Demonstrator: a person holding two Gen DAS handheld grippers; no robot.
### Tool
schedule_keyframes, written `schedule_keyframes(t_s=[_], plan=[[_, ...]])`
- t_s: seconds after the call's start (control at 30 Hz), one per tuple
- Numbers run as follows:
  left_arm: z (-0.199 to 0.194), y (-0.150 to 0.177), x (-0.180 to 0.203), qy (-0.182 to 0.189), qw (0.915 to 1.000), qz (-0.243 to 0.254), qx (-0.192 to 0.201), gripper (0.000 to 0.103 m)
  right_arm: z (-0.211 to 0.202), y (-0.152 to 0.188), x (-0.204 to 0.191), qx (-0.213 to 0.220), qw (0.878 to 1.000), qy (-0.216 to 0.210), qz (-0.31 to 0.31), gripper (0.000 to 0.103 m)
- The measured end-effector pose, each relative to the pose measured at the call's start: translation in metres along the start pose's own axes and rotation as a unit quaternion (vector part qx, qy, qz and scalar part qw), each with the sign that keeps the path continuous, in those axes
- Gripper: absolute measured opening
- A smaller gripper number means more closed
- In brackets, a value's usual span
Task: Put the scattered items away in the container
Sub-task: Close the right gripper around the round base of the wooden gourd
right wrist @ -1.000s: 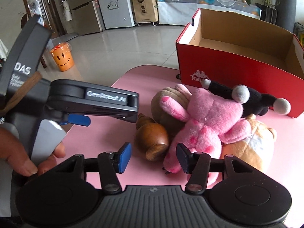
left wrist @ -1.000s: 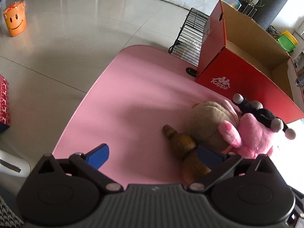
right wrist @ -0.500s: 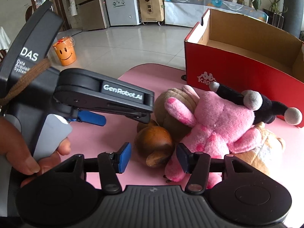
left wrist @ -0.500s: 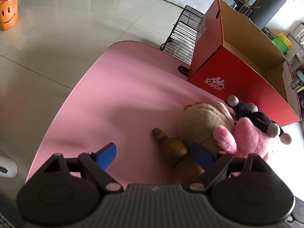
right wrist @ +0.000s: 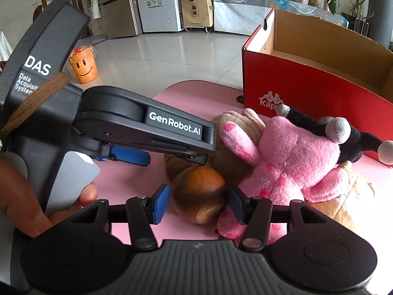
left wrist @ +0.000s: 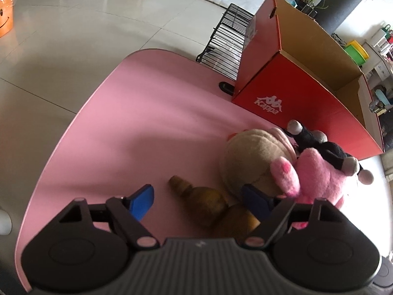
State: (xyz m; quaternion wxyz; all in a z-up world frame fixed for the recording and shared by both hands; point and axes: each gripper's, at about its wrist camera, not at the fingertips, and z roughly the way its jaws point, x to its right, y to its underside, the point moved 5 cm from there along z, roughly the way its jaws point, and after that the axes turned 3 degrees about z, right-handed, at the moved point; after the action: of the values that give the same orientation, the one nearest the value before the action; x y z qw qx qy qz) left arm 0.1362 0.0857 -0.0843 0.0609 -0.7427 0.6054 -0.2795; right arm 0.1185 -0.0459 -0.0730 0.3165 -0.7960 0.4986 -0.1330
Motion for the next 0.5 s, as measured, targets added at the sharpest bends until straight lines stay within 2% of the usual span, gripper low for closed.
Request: schedule_keyframes(t_s=[0.27,0.5], plan=[[0.0011,0.005,-0.0051,0.013,0.9996,-0.025,0.003,0.074,0.0005,0.0041,-0.0035,-0.003,1.0,-0.003,-0.008,0.056],[0.0003,0.0091,-0.0038,0.013,0.9998,-0.013,0.004,0.074,0.0002,0.0094,-0.0022,-0.006,1.0,-0.011,-0.003,0.056]])
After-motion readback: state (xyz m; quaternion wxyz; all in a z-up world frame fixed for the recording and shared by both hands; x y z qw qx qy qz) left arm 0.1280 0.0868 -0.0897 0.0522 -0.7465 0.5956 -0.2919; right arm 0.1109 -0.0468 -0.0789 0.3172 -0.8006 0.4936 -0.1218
